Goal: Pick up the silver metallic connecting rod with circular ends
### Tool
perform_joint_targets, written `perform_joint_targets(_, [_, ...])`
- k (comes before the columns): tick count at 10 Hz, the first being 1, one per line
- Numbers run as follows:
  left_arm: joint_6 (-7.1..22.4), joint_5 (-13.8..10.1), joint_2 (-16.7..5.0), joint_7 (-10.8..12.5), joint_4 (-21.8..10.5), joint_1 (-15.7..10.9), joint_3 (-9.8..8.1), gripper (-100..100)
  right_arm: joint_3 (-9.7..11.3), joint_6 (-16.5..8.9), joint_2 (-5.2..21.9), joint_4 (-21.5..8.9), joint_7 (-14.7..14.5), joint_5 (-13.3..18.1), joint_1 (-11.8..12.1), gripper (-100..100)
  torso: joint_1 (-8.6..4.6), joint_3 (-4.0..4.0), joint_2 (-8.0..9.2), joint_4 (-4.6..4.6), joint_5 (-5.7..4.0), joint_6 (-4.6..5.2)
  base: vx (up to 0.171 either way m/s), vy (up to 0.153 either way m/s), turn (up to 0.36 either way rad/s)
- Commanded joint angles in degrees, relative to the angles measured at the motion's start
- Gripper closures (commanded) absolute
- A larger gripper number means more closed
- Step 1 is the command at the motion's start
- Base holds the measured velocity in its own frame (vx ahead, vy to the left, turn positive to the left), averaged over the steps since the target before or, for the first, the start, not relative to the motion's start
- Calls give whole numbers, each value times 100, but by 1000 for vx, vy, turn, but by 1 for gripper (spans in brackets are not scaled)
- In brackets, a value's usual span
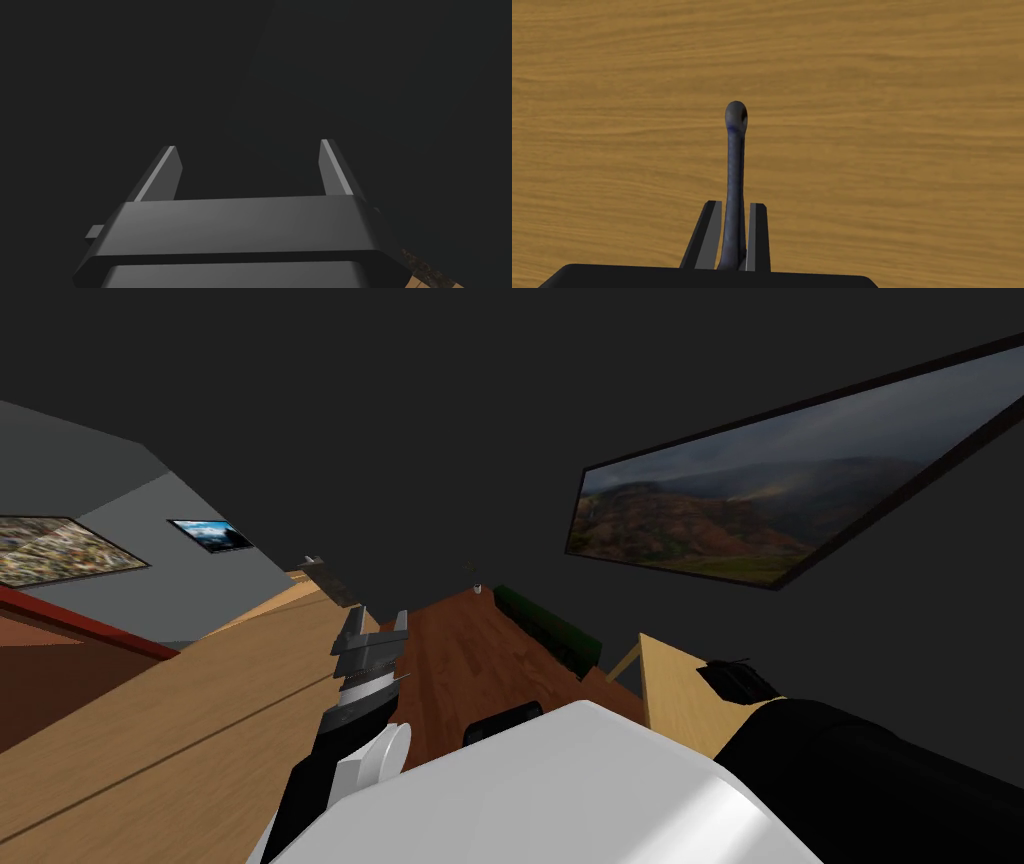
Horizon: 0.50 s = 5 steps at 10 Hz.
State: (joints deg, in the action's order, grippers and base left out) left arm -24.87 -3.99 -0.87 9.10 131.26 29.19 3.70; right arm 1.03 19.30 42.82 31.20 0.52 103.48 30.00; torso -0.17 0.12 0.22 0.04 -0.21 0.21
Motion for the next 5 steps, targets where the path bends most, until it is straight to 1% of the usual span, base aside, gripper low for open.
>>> perform_joint_targets(1, [0, 0, 0, 0, 0, 0, 0, 0, 0, 0, 0, 0, 0, 0, 0, 100, 0, 0, 0, 0, 0, 0, 0, 0, 0])
perform_joint_targets(2, [0, 0, 0, 0, 0, 0, 0, 0, 1, 1, -1, 0, -1, 0, 0, 100, 0, 0, 0, 0, 1, 1, 0, 0, 0])
perform_joint_targets(3, [0, 0, 0, 0, 0, 0, 0, 0, 1, 2, -1, 0, -1, 0, 0, 0, 1, 0, 0, 0, 2, 1, 0, 0, 0])
perform_joint_targets(4, [0, 0, 0, 0, 0, 0, 0, 0, -16, -5, 33, 179, -92, 6, 113, 100, 1, 0, 0, 0, 2, 1, 96, -18, -265])
perform_joint_targets(5, [0, 0, 0, 0, 0, 2, -1, 0, -26, -10, 63, 312, -131, 21, 193, 100, -2, -13, -22, -7, 1, 13, 138, -37, -296])
